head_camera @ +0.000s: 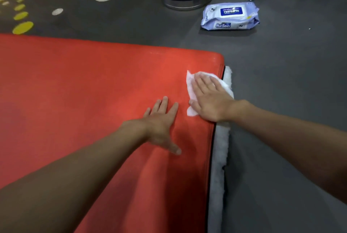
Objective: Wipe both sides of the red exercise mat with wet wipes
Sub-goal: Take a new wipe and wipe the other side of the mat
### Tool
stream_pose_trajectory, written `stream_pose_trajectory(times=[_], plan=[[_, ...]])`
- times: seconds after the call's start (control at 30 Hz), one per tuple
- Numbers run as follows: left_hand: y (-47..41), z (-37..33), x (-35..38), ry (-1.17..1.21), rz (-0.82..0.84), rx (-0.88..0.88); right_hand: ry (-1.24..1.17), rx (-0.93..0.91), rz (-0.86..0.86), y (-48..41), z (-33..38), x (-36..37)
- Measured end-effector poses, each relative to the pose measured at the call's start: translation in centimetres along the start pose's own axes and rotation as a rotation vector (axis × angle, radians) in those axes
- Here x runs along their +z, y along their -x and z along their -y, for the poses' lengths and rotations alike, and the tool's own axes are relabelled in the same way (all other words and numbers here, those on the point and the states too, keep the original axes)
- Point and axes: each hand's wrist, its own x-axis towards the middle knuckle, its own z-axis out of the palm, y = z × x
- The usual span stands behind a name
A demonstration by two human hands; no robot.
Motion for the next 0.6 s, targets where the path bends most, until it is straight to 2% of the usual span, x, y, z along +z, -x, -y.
stream_pose_trajectory(times=[0.07,0.13,0.17,0.27,0.3,0.33,0.43,0.47,0.57,0.6], plan=[[0.3,0.0,0.8,-0.011,-0.029,0.006,0.015,-0.23,-0.055,2.9,2.0,1.3],[0.4,0.1,1.3,0.007,-0.097,-0.005,0.029,-0.377,-0.038,4.4,1.5,1.7],[0.7,0.0,1.4,0.007,-0.119,-0.009,0.02,-0.357,-0.032,4.0,0.9,1.3],[1.5,-0.3,1.7,-0.043,-0.204,-0.036,-0.005,-0.045,-0.056,1.6,-0.2,0.5],[1.9,-0.5,1.9,-0.05,-0.229,-0.049,-0.003,-0.017,-0.048,1.7,0.6,0.8],[2.2,-0.6,2.0,-0.045,-0.246,-0.051,-0.009,-0.053,-0.072,2.6,1.8,1.2],[2.5,-0.6,2.1,0.019,-0.241,-0.036,0.039,-0.334,-0.066,6.0,3.2,2.4],[2.7,-0.7,2.1,0.032,-0.221,-0.034,0.055,-0.355,-0.065,5.9,2.6,2.0],[3.0,-1.2,2.3,0.02,-0.263,-0.028,-0.042,-0.084,-0.1,3.9,1.5,0.4],[3.3,-1.2,2.5,0.027,-0.298,-0.03,-0.051,-0.045,-0.112,3.9,2.4,0.9]])
